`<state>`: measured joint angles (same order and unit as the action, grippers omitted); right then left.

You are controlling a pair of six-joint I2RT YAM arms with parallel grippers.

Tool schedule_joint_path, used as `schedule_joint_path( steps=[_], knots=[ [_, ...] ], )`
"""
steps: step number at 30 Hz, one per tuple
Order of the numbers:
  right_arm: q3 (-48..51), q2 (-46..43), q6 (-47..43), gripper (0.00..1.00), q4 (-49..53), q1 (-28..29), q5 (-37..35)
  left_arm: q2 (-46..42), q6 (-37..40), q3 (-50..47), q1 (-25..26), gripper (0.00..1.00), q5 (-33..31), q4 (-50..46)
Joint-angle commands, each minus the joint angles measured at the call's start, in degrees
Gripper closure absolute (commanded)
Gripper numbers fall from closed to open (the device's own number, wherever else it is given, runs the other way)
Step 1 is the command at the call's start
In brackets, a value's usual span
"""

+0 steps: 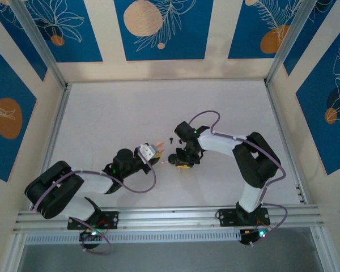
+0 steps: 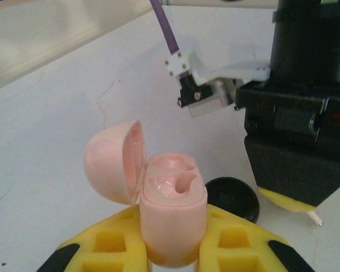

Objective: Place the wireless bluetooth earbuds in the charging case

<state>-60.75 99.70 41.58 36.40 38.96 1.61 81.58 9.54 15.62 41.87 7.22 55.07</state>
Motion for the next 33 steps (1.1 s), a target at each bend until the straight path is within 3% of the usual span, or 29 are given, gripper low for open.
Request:
schedule_joint_path(
  steps=[1, 13, 21, 33],
  knots=[
    [1.8, -5.7, 1.1, 0.79, -4.1, -0.9, -3.0, 2.5, -0.1, 0.6, 0.6, 0.89, 2.0, 3.5],
    [6.6, -19.5, -3.1, 0.79, -17.1, -2.6, -8.6, 9.6, -3.7, 4.4, 1.1, 0.89, 4.8, 10.3],
    [9.6, -21.0, -4.9, 0.79, -28.1, -1.4, -5.5, 12.1, -6.2, 5.4, 1.3, 0.89, 6.4, 14.8],
    [10.8, -21.8, -6.2, 0.79, -33.3, 0.7, -5.2, 11.5, -6.8, 5.5, 1.3, 0.89, 6.2, 15.7]
  ],
)
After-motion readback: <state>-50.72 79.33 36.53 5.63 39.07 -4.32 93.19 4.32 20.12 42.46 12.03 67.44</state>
